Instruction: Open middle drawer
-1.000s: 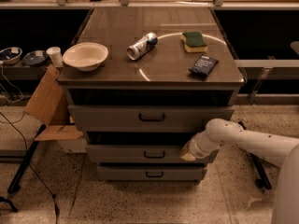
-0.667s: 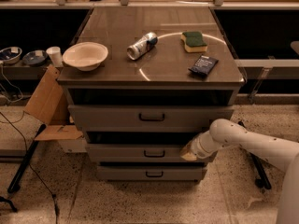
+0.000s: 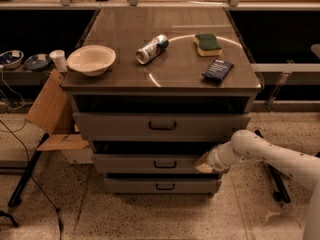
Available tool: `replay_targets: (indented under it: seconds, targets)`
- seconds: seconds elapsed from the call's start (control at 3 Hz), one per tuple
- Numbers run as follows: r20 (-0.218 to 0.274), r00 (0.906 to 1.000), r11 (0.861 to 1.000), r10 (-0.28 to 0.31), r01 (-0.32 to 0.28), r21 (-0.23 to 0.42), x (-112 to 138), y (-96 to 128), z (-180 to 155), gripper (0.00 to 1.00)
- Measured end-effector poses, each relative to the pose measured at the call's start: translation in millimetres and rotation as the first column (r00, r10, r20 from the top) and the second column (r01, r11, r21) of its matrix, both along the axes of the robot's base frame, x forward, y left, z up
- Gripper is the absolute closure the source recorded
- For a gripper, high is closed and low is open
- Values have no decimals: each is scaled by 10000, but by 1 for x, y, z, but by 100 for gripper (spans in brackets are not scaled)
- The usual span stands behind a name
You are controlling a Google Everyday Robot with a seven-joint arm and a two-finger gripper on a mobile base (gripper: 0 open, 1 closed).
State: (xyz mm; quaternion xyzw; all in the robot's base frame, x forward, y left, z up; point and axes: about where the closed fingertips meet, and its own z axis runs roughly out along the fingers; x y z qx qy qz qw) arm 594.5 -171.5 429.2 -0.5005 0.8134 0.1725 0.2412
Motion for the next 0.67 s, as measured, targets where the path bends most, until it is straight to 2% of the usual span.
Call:
replay_targets:
  seconds: [0.67]
  targets:
    - [-613, 9964, 9972, -587, 614, 429, 3, -4, -9, 100]
